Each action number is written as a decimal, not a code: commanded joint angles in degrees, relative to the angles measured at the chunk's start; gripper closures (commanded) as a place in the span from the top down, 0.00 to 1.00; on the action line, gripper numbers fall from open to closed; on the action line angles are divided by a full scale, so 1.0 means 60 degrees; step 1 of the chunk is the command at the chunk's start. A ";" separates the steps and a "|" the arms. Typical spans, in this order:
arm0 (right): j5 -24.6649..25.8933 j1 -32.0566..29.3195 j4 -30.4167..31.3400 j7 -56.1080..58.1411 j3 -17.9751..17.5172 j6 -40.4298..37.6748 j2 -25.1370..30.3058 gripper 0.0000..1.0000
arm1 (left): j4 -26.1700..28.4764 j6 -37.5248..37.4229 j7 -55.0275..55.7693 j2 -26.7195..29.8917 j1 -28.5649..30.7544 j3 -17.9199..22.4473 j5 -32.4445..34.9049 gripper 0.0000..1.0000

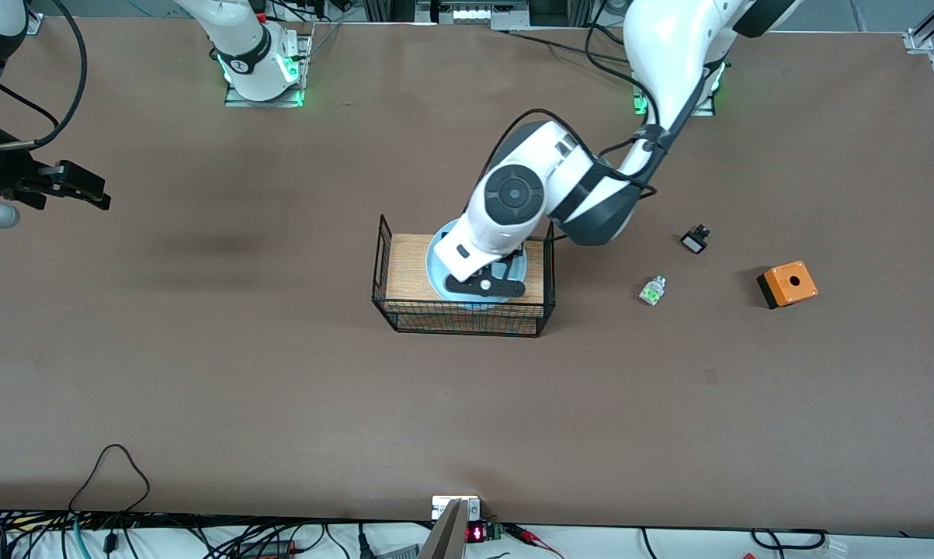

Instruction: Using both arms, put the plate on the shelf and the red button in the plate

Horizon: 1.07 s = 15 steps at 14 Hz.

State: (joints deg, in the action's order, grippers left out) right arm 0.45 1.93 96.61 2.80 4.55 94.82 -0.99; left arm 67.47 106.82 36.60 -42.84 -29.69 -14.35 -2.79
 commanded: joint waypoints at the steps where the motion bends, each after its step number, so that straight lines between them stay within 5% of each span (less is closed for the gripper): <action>1: -0.0001 -0.0072 -0.0106 -0.0086 -0.0114 -0.0174 0.0004 1.00 | -0.0069 -0.0078 -0.0005 0.0123 -0.0017 0.0151 0.0187 1.00; 8: 0.0028 -0.0014 -0.0106 -0.0086 -0.0114 -0.0174 0.0004 1.00 | -0.0229 -0.1846 -0.0881 0.1658 0.1211 0.0151 0.0202 1.00; 15: 0.0014 -0.0014 -0.0106 -0.0071 -0.0100 -0.0189 0.0077 1.00 | -0.0143 -0.4341 -0.4602 0.2963 0.3716 0.0165 0.0712 1.00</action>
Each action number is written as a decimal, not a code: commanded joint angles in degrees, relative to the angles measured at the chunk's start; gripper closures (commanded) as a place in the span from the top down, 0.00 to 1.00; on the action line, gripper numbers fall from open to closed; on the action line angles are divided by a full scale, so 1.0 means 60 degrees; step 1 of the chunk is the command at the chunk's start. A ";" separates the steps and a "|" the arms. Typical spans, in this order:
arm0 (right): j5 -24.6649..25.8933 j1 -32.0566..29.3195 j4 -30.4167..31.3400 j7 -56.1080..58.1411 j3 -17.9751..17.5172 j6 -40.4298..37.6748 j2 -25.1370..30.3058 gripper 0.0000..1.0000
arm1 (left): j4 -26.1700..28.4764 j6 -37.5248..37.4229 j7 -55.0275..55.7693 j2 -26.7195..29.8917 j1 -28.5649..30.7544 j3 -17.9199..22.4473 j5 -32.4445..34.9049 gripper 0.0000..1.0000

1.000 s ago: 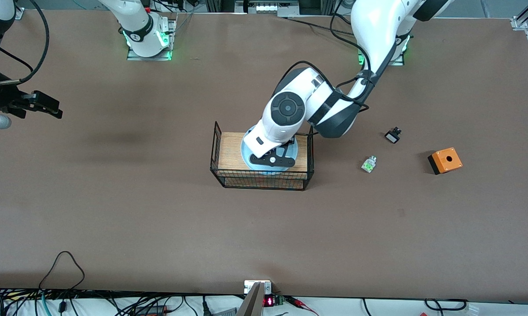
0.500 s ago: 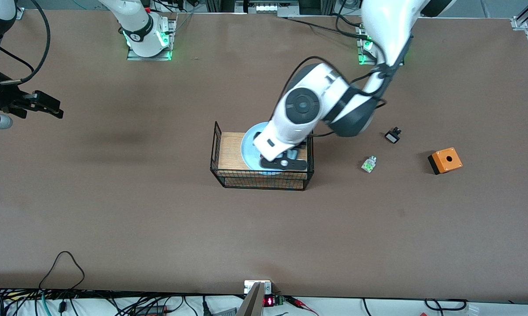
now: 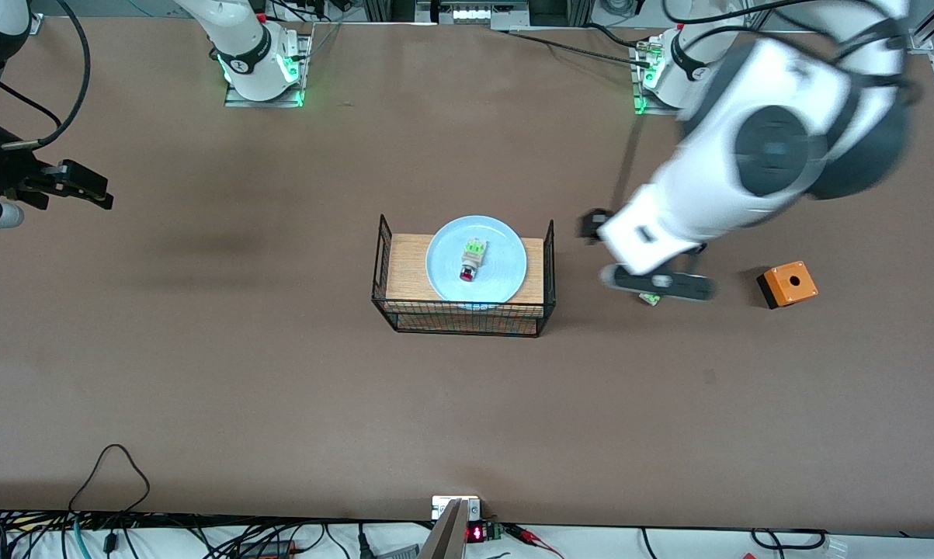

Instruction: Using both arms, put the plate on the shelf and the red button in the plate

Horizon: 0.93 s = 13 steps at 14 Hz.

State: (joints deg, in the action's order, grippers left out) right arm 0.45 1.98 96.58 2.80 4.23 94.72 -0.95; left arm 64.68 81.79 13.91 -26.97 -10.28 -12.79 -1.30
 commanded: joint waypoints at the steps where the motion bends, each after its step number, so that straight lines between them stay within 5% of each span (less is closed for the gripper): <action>1: 0.0013 -0.0023 -0.0101 -0.0071 -0.0046 -0.0172 0.0085 1.00 | 0.0570 0.0004 -0.1142 0.0726 0.0599 0.0151 0.0582 1.00; 5: -0.0016 -0.0023 -0.0159 -0.0057 -0.0046 -0.0172 0.0115 1.00 | 0.3421 0.0924 -0.1687 0.2878 0.0775 0.1645 0.0364 1.00; 10: -0.0031 -0.0023 -0.0305 -0.0086 -0.0060 -0.0375 0.0129 1.00 | 0.6295 0.3079 -0.3001 0.4843 0.1274 0.2086 0.0393 1.00; 13: -0.0016 -0.0023 -0.0364 -0.0100 -0.0060 -0.0538 0.0115 1.00 | 0.6870 0.3536 -0.3504 0.5183 0.1215 0.2204 0.0510 1.00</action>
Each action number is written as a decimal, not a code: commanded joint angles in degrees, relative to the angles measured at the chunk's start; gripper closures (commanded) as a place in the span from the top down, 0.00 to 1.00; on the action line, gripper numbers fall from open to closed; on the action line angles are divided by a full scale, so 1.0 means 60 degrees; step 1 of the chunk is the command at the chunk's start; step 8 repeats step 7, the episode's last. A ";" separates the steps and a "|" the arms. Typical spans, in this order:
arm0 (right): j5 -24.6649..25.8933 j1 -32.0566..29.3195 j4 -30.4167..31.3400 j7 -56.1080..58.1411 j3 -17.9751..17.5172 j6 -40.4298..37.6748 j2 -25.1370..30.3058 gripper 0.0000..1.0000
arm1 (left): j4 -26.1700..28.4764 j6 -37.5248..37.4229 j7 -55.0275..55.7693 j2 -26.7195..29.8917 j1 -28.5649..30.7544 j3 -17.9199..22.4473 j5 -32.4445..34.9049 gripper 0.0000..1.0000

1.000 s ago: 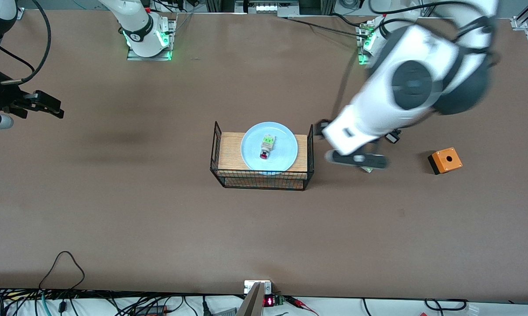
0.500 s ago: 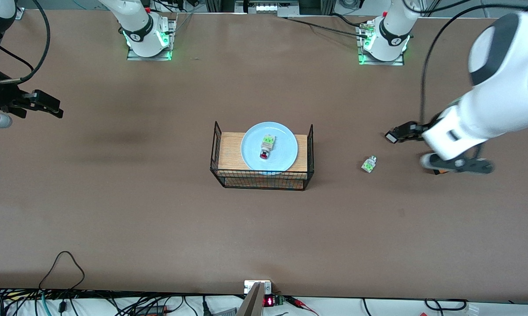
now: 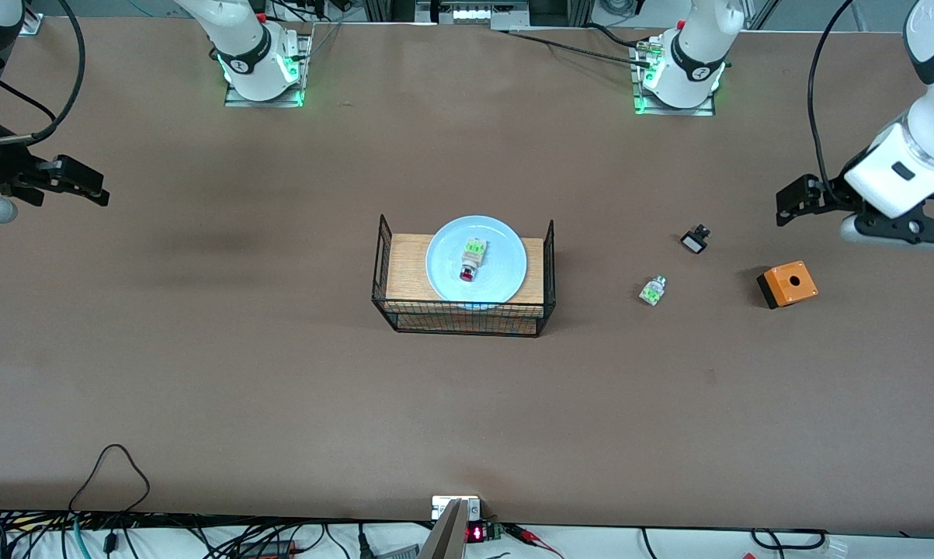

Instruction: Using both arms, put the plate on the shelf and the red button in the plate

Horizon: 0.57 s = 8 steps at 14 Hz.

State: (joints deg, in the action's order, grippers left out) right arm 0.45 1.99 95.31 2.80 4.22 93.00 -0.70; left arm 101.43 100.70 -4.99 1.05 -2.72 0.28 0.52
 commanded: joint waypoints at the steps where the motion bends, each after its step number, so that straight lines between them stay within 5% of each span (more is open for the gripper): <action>1: -0.0016 -0.0023 -0.0152 -0.0100 -0.0058 -0.0251 0.0072 1.00 | 0.0688 0.0327 -0.0369 0.0412 0.0058 0.0011 0.0206 1.00; 8: -0.0016 -0.0023 -0.0152 -0.0115 -0.0044 -0.0412 0.0072 1.00 | 0.0263 -0.0200 -0.0178 0.0132 0.0088 -0.0003 0.0191 1.00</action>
